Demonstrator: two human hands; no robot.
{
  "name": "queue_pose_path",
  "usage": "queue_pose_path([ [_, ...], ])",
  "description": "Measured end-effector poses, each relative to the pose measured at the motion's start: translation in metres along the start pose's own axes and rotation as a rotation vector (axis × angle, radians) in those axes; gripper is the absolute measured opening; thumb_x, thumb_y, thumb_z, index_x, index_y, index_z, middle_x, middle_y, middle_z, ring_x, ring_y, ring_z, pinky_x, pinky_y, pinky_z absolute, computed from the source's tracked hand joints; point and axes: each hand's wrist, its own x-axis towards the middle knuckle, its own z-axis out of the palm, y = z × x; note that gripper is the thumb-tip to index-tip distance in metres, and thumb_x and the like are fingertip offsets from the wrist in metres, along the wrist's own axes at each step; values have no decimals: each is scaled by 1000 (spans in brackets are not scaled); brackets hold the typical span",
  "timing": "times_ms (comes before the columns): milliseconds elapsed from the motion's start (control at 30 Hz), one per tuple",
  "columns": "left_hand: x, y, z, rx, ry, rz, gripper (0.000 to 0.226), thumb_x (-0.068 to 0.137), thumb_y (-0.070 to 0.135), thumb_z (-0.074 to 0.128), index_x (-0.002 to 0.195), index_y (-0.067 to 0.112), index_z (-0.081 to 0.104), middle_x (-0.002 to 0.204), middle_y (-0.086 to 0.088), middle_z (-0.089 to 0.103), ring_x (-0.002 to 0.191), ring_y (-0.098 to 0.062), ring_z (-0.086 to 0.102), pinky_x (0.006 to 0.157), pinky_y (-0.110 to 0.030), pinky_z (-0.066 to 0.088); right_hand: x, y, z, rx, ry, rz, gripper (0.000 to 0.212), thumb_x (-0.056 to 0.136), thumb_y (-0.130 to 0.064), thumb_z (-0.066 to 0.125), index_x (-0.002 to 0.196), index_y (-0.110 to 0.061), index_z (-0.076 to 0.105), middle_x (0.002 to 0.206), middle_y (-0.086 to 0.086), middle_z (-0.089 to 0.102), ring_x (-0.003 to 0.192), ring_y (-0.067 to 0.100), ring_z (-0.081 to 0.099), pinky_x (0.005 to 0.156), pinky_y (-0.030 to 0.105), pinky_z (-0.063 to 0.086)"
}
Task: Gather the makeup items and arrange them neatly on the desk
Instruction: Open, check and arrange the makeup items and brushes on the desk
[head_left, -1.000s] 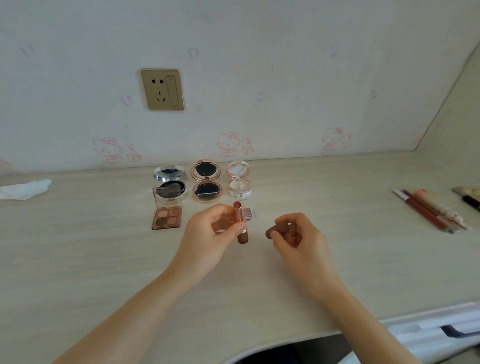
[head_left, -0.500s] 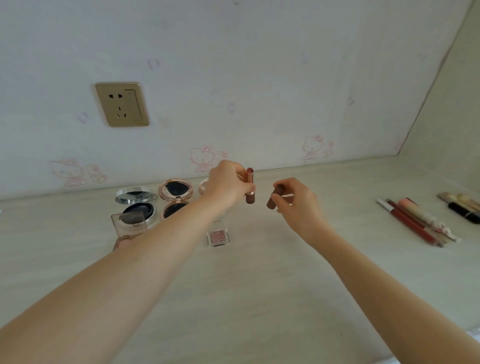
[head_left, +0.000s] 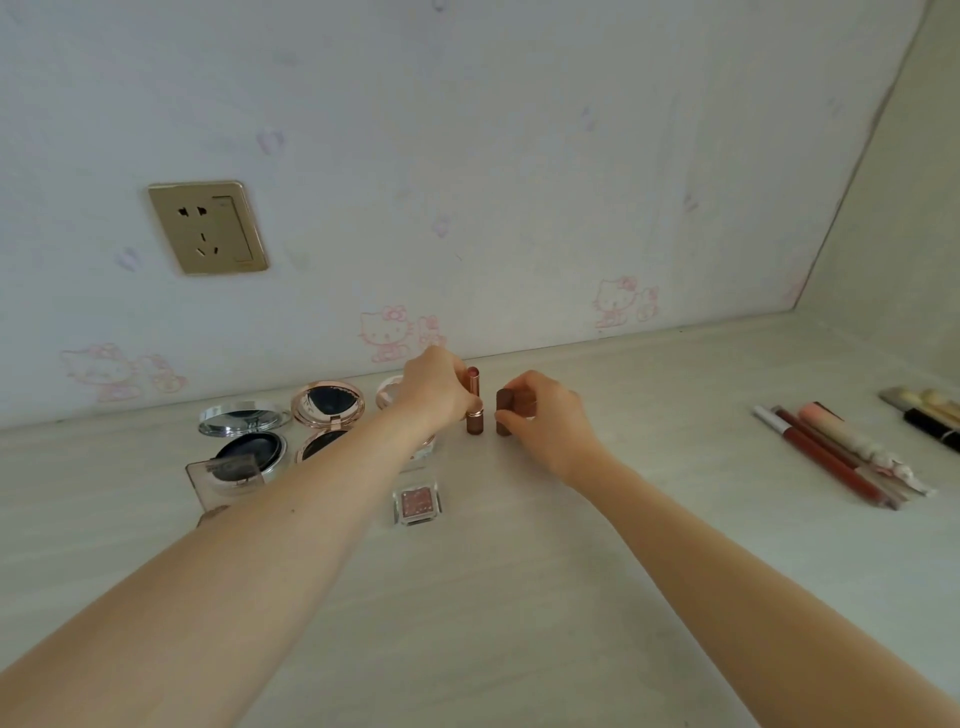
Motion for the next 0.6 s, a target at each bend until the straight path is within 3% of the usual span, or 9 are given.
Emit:
queue_pose_path([
  [67,0,-1,1,19,23,-5,12,72,2,73,84,1,70,88,-15,72,86,-28,70,79,-38,57,2,0,3,-2,-10,-1,21,79,-3,63,93,-18,60,83,-5,65,76,10,65,62,11,46],
  [133,0,-1,1,45,41,-8,11,74,2,71,85,3,70,88,-14,72,87,-27,69,66,-30,50,5,0,5,-28,-20,-2,26,79,0,64,98,-17,59,83,-8,61,76,8,61,62,9,44],
  [267,-2,1,1,65,61,-4,14,77,6,69,91,6,71,90,-10,72,84,-22,65,49,-19,34,11,-1,11,-62,-20,-21,25,79,0,64,98,-15,60,89,1,66,86,17,63,74,20,49],
  [400,-3,1,2,100,99,1,18,76,8,71,94,8,70,93,-8,71,78,-17,55,47,-19,27,17,-1,15,-76,-30,-33,25,80,0,65,100,-14,60,93,4,66,89,18,63,76,21,48],
  [500,-3,-2,3,112,100,1,18,76,8,70,93,8,70,94,-7,72,78,-17,54,48,-18,27,20,-1,17,-94,-18,-33,26,79,-2,66,101,-15,60,93,4,67,88,17,63,73,18,45],
  [600,-3,-4,4,117,96,-2,17,75,10,72,91,11,70,94,-5,72,82,-17,57,50,-17,25,21,-1,17,-126,-6,-56,25,78,-1,63,96,-18,60,90,3,69,86,18,63,77,23,50],
])
